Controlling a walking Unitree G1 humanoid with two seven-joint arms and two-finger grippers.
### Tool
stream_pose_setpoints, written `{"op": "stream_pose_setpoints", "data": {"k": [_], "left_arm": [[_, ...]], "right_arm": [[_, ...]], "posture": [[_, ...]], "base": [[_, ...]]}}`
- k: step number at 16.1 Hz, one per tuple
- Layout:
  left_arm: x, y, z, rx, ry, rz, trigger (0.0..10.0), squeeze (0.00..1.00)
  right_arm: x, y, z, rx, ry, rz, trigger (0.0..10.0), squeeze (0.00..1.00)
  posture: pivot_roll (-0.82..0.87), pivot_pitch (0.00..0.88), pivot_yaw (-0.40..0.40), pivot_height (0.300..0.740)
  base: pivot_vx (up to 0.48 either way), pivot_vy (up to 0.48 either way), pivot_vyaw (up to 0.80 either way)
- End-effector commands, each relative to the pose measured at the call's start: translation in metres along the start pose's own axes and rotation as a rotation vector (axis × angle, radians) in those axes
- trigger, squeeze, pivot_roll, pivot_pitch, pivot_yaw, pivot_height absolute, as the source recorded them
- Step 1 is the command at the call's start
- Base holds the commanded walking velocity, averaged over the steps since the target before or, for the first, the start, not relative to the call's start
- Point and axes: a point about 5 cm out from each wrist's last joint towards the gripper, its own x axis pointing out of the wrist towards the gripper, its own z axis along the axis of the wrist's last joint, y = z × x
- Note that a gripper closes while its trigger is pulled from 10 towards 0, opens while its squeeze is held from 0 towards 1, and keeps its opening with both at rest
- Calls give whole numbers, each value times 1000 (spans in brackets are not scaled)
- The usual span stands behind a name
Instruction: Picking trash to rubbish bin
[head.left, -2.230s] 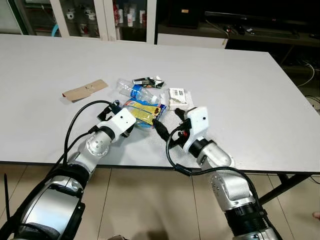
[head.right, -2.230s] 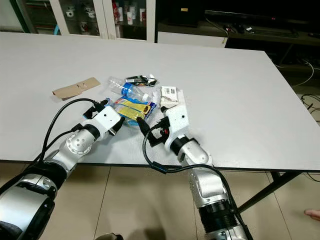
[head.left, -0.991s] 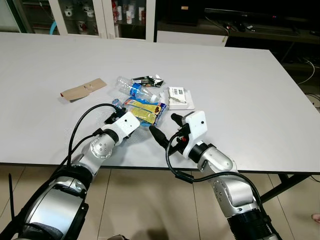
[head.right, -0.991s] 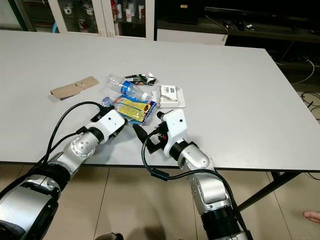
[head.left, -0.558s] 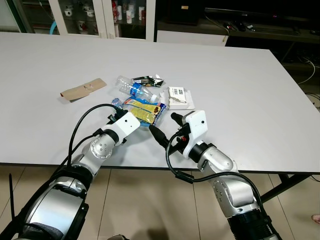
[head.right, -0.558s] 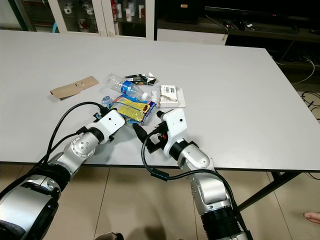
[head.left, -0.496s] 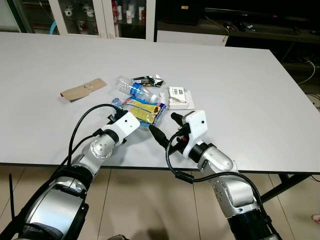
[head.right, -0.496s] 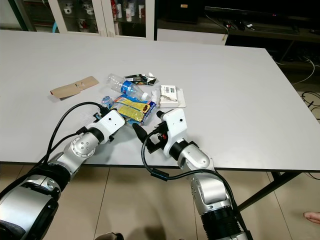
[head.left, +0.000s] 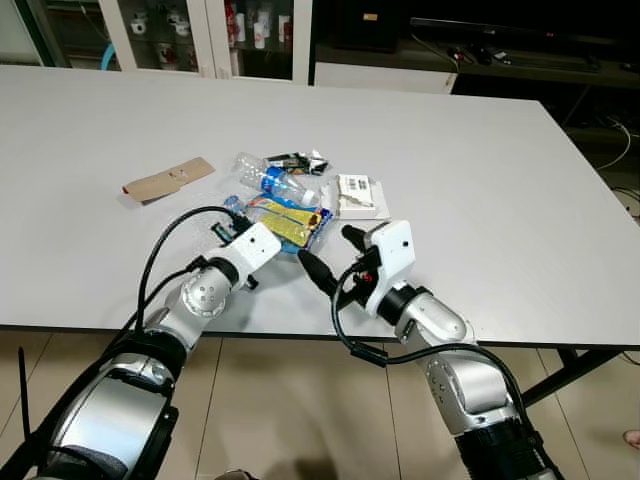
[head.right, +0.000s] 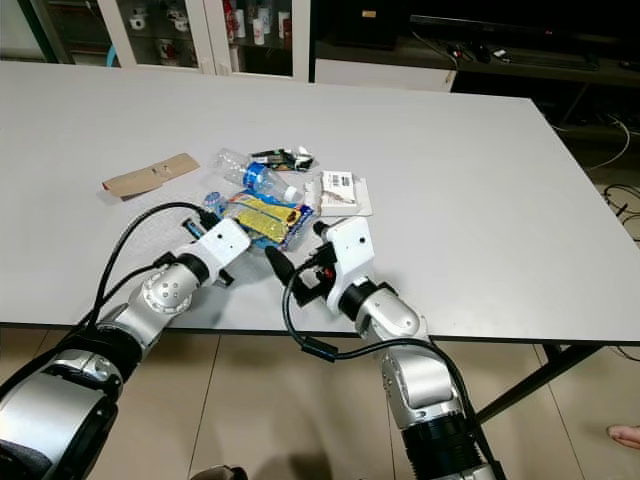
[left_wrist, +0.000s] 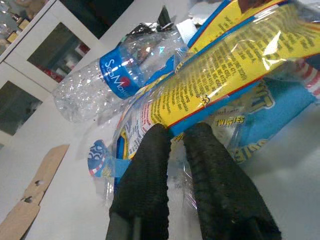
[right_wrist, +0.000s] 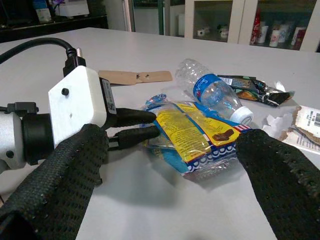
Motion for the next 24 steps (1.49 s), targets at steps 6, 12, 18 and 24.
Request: {"op": "stream_pose_setpoints", "data": {"k": [6,12,18,24], "left_arm": [[-1,-11,-3,5,16,-36,0,0],[5,1,27,-19,-145,17,0,0],[-1,54,87,-113,-414,321,10000,0],[0,52,74,-53,-294,270,10000,0]], "right_arm": [[1,-2,1,3,-1,2,10000,0],[1,-3,1,0,-2,-1,10000,0],[3,-2,0,1,-4,4,10000,0],[4,-2,-2,-1,-2,2,10000,0]], "posture": [[-64,59,-52,740],[-61,60,-55,740],[-51,58,-56,740],[-50,57,-52,740]], "base": [[0,0,0],[0,0,0],[0,0,0],[0,0,0]]}}
